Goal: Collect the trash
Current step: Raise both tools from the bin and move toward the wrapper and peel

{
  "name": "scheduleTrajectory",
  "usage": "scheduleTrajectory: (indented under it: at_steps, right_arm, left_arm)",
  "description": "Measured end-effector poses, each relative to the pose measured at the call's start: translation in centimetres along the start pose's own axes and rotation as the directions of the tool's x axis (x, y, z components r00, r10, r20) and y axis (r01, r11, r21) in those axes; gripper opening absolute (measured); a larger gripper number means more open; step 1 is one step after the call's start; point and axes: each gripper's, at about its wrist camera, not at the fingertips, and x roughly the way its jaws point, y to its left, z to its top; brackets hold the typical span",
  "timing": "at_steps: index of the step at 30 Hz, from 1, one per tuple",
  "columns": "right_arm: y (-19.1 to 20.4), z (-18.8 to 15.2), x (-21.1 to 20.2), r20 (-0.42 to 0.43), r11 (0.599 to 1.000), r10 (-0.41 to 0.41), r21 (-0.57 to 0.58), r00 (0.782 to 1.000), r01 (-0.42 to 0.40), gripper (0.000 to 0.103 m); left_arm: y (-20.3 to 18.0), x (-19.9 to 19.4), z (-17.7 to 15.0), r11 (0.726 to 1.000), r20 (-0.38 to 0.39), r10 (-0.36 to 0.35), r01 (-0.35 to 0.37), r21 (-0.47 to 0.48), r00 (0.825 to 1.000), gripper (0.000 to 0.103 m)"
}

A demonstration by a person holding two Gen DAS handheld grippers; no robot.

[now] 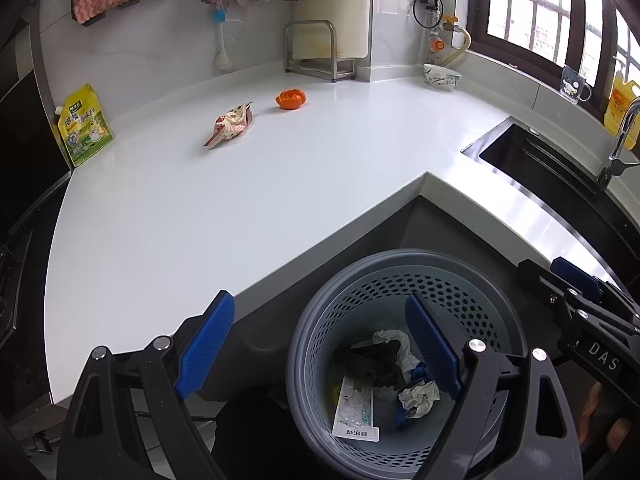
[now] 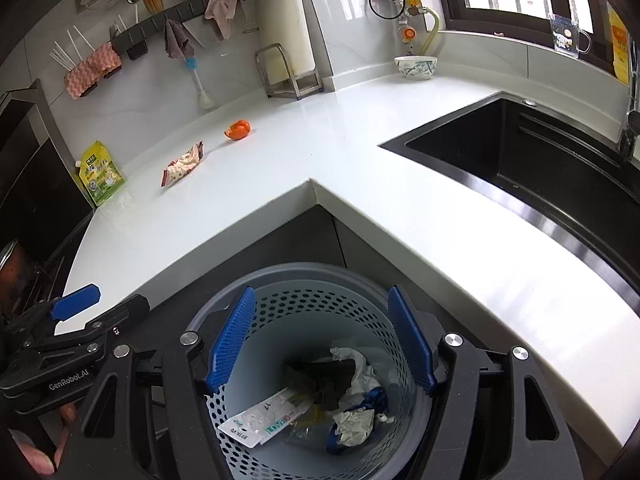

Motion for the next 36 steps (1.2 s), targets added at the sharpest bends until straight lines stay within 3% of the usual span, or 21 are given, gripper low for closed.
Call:
scheduleTrajectory:
  at_steps: [14, 24, 33, 36]
  right_arm:
    - [0.6, 6.7, 1.3, 0.076, 0.993, -0.091, -0.071, 0.993, 0.097, 0.068]
    - [1.7, 10.9, 5.4, 0.081, 0.988, -0.064, -0.132, 0.995, 0.074, 0.068]
    - [6.0, 15.5, 11.3, 0.038, 0.961, -0.021, -0.276, 0.999, 0.031, 0.071]
    - [7.7, 17.1, 13.4, 0.011, 0.946, 0.007, -0.323, 1.000, -0.003, 0.071]
  left_arm:
    - [2.1, 0.7, 4.3, 0.998, 0.054, 0.067, -0.066, -0.005, 0.996, 0.088]
    - [5.2, 2.1, 10.4, 0.983, 0.165, 0.184, -0.178, -0.049, 0.969, 0.095]
    - [9.6, 5.7, 14.6, 0.955, 0.154, 0.288, -0.272, -0.115, 0.945, 0.096]
    - [10.7, 7.2, 15.5, 0.951, 0.135, 0.295, -0.276, -0.142, 0.946, 0.096]
